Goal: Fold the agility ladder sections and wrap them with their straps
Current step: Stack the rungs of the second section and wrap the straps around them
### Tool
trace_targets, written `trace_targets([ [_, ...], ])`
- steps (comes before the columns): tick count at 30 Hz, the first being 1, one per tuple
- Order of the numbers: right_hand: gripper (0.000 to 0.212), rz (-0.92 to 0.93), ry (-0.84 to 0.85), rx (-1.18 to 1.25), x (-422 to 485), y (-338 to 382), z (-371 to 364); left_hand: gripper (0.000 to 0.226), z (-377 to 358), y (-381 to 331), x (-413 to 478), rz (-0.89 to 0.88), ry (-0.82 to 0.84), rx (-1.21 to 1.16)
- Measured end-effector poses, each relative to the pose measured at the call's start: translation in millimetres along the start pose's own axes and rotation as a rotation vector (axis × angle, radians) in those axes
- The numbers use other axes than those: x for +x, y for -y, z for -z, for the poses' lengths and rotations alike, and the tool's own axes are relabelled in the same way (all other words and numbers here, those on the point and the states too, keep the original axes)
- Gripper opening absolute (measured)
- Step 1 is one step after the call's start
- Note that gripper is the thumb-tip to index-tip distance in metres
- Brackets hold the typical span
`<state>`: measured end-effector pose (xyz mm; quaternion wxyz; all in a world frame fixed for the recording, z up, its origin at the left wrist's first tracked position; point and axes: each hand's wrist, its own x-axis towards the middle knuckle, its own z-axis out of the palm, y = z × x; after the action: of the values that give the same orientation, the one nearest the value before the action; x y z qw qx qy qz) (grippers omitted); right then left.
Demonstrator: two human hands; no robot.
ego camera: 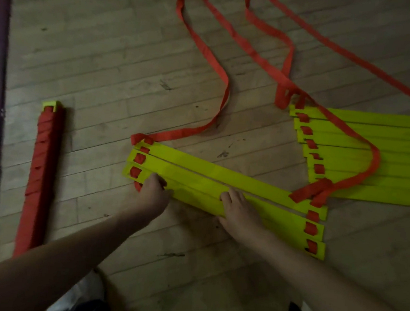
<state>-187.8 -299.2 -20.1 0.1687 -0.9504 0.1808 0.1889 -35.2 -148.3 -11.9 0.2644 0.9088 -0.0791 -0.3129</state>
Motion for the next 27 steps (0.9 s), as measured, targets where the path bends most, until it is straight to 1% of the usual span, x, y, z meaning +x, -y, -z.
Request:
trace_targets([
  [1,0.046,0.031,-0.034,-0.028,0.8,0.9,0.4,0.026,-8.9,1.2,-6.2,0.145,0.048,-0.223],
  [2,0.047,0.077,-0.067,-0.056,1.4,2.1,2.0,0.031,-17.5,1.4,-10.9,0.25,0.079,-0.434],
  [3,0.047,0.112,-0.077,-0.093,2.1,3.7,3.4,0.037,-24.6,1.4,-14.5,0.32,0.089,-0.569],
  [4,0.043,0.136,-0.106,-0.113,3.8,4.8,2.7,0.041,-31.4,1.9,-16.2,0.354,0.081,-0.651],
  [6,0.026,0.133,-0.078,-0.074,4.8,8.0,6.8,0.041,-40.8,-1.3,-15.7,0.389,0.072,-0.785],
  [8,0.013,0.093,-0.145,0.041,7.3,5.7,11.9,0.032,-44.6,-11.0,-14.4,0.404,0.093,-0.932],
  [9,0.014,0.072,-0.152,0.104,9.7,1.8,14.5,0.031,-45.6,-14.5,-12.6,0.406,0.105,-0.992],
  [10,0.017,0.075,-0.12,0.185,12.5,-2.2,16.7,0.035,-46.6,-17.6,-9.8,0.41,0.109,-1.041],
  [11,0.019,0.086,-0.072,0.295,15.1,-5.7,18.2,0.04,-46.5,-20.9,-7.3,0.421,0.104,-1.086],
  [13,0.019,0.077,-0.022,0.525,17.5,-10.5,22.9,0.042,-45.0,-26.5,-2.9,0.453,0.077,-1.119],
  [15,0.019,0.023,-0.003,0.634,14.8,-11.6,28.2,0.046,-46.0,-31.3,1.3,0.491,0.076,-1.143],
  [16,0.018,-0.002,0.013,0.641,14.1,-11.5,27.3,0.05,-47.6,-33.3,2.9,0.507,0.071,-1.153],
  [18,0.016,-0.051,0.0,0.544,13.2,-10.0,20.8,0.051,-51.5,-36.2,5.2,0.55,0.047,-1.155],
  [21,0.017,-0.078,-0.13,0.436,14.6,-10.1,11.4,0.043,-52.1,-44.1,5.3,0.581,0.013,-1.136],
  [23,0.026,-0.111,-0.174,0.433,16.4,-14.3,10.3,0.038,-50.7,-48.8,5.3,0.611,0.018,-1.12],
  [25,0.04,-0.16,-0.147,0.416,18.4,-22.4,13.2,0.042,-49.0,-51.4,6.9,0.61,0.07,-1.173],
  [27,0.045,-0.195,-0.108,0.456,20.4,-29.6,14.2,0.05,-47.9,-55.4,7.5,0.583,0.088,-1.231],
])
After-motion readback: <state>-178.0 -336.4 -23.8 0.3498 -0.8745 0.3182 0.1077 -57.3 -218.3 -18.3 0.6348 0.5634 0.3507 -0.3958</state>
